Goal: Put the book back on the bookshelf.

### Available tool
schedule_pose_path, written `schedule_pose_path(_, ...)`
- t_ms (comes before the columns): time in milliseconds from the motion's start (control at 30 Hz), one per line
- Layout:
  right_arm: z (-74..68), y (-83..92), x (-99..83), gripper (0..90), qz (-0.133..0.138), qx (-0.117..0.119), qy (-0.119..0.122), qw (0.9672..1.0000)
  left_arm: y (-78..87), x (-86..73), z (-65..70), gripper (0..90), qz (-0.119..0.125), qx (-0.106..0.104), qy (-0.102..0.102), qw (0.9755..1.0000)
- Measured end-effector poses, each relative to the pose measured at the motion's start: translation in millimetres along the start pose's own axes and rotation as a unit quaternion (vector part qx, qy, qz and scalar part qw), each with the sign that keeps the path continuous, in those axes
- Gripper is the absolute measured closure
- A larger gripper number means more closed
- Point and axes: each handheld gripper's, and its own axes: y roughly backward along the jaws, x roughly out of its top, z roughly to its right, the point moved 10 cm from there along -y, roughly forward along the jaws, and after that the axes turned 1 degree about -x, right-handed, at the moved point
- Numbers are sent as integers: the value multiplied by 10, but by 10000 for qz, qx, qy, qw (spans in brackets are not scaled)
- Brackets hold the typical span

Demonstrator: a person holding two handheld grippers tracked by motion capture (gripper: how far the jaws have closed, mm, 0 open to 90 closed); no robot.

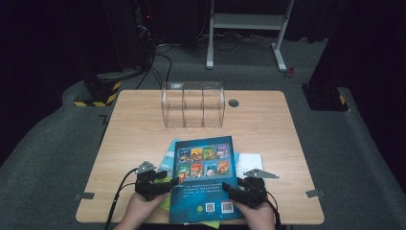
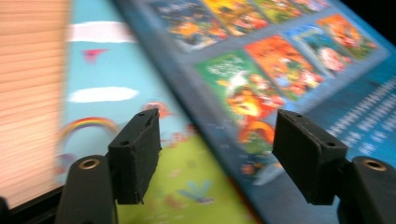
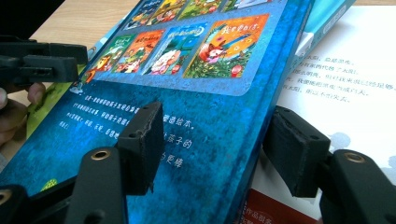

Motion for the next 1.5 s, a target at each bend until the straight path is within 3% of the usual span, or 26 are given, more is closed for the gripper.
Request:
schedule_pose_path(67, 3, 21, 2, 436, 115, -44, 67, 9999, -13, -5, 25, 283, 2, -6, -25, 10000)
schedule_pose_path(200, -63, 22, -40, 450, 190, 25, 246, 9995, -44, -35, 77, 219, -1, 183, -353, 9992)
schedule_pose_path(333, -133, 44, -44, 465, 363, 94, 421, 9984, -40, -33, 77, 202, 35, 102, -277, 9996)
schedule_pose_path(367, -189, 80, -35, 474, 502, 135, 610, 9968, -34, -27, 73, 203, 61, 18, -161, 9999)
schedule_pose_path(433, -221, 97, -31, 486, 572, 198, 676, 9959, -18, -15, 47, 204, 114, -87, 72, 9999)
schedule_pose_path(500, -305, 142, -7, 493, 813, 305, 771, 9932, -9, -13, 31, 204, 122, -130, 119, 9998)
schedule_pose_path(600, -323, 158, 8, 493, 874, 304, 843, 9921, -5, -8, 26, 203, 139, -192, 186, 9995)
schedule_pose_path(700, -352, 169, 22, 493, 981, 285, 988, 9898, 15, 7, 0, 207, 189, -392, 444, 9981)
schedule_pose_path(800, -372, 163, 12, 496, 980, 272, 1085, 9889, 10, 1, -13, 205, 167, -205, 316, 9992)
schedule_pose_path(833, -372, 163, 12, 496, 980, 272, 1085, 9889, 7, 9, -12, 205, 182, -241, 368, 9989)
schedule_pose_path(900, -383, 122, -44, 501, 825, 218, 1266, 9883, 16, 33, -31, 173, 128, -480, 684, 9964)
schedule_pose_path(933, -480, 113, -63, 505, 890, 350, 1484, 9843, 26, 40, -45, 166, 133, -588, 833, 9947)
schedule_pose_path(967, -504, 117, -56, 505, 920, 337, 1523, 9835, 33, 44, -53, 171, 144, -670, 894, 9936)
schedule_pose_path(1233, -498, 89, -46, 503, 842, 366, 1424, 9856, 66, 46, -103, 220, 107, -784, 887, 9929)
schedule_pose_path(1367, -472, 67, -34, 507, 830, 422, 1239, 9879, 75, 56, -121, 253, 89, -760, 891, 9931)
schedule_pose_path(1500, -464, 75, -11, 526, 835, 422, 1117, 9893, 124, 120, -117, 279, 298, -751, 847, 9931)
